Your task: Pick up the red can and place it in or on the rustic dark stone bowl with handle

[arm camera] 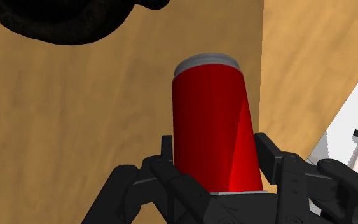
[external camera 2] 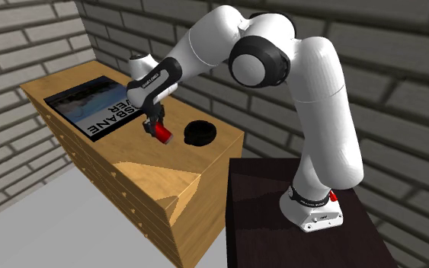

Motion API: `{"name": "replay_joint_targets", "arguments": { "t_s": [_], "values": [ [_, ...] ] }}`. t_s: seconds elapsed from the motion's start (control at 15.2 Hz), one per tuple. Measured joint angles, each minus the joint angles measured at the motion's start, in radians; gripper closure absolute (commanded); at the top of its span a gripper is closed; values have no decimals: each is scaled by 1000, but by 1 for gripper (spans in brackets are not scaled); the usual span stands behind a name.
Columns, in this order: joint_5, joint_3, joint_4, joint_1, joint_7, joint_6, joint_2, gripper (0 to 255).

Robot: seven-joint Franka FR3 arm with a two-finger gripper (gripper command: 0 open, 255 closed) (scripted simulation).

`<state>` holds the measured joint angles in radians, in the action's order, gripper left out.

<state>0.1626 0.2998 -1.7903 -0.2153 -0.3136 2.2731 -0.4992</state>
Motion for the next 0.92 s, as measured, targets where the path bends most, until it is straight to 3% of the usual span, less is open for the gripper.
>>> {"name": "replay_joint_targets", "arguments": {
  "t_s": [0.53, 0.92],
  "values": [
    [-23, 13, 27, 9, 13, -84, 59, 255],
    [-44, 51, -127, -28, -63, -40, 172, 255]
  ]
}}
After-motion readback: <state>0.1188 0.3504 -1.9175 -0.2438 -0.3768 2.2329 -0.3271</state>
